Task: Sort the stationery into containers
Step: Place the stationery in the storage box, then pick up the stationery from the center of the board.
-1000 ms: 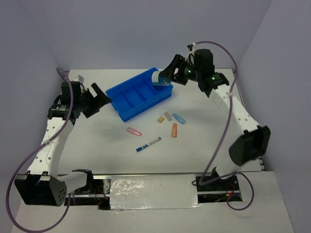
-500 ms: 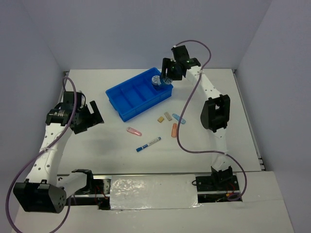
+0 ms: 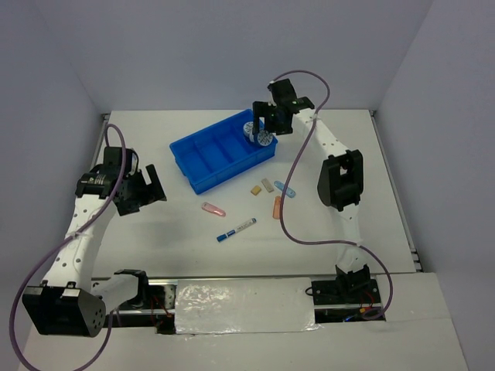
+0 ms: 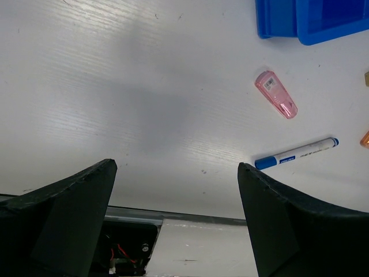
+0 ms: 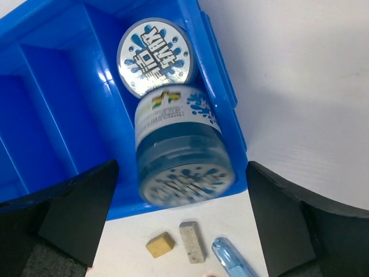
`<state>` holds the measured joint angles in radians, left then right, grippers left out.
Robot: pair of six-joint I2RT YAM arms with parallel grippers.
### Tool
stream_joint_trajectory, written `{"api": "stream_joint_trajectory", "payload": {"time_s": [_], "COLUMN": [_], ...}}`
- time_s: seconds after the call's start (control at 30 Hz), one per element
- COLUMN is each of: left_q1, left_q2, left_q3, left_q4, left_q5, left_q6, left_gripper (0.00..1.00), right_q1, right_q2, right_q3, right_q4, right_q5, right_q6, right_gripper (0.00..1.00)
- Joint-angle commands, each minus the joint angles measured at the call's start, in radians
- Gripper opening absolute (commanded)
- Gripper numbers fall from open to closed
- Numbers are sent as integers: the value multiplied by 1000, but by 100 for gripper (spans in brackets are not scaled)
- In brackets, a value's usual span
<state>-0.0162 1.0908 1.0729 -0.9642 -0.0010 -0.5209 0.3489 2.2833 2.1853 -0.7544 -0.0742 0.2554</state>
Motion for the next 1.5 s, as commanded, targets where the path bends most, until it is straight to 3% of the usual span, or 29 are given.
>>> {"api": "stream_joint_trajectory", "payload": {"time_s": [0.0,0.13,0.23,0.27,0.33,0.43,0.47,0.53,0.73,0.9,1.17,1.47], "left_q1": [-2,-2,-2,-2,-2,-2,-2,-2,-2,-2,-2,-2], "left_q2": [-16,-8,-8,-15,-25,-37,-39,-43,-57,-84,-114,-94], "left_q3": [-4,-11,-8,-8,-10,-11,-13,-22,-41,-39,-83,-79], "left_q4": [2,7,-5,-11,-13,-21,-24,-21,-24,-50,-57,-61], "left_q5": [16,27,16,12,12,13,15,33,58,50,62,75], "left_q6": [35,36,38,39,47,61,62,67,68,85,99,116], "left_gripper": [99,99,99,99,99,99,99,99,99,99,99,99], "right_q1": [21,24,28,44,61,114,130,168,200,240,240,214], "right_q2": [-68,-149,-312,-418,-543,-622,-624,-610,-587,-529,-406,-358], "right_q3": [66,65,-143,-321,-473,-723,-752,-815,-857,-866,-866,-846], "right_q4": [3,-19,7,79,134,199,207,222,253,254,339,394], "right_q5": [14,27,73,117,129,131,140,168,172,212,232,248], "right_q6": [-18,-18,-22,-30,-39,-67,-88,-84,-35,-47,-96,-93], "right_gripper": [100,100,100,100,98,85,73,66,58,65,47,47]}}
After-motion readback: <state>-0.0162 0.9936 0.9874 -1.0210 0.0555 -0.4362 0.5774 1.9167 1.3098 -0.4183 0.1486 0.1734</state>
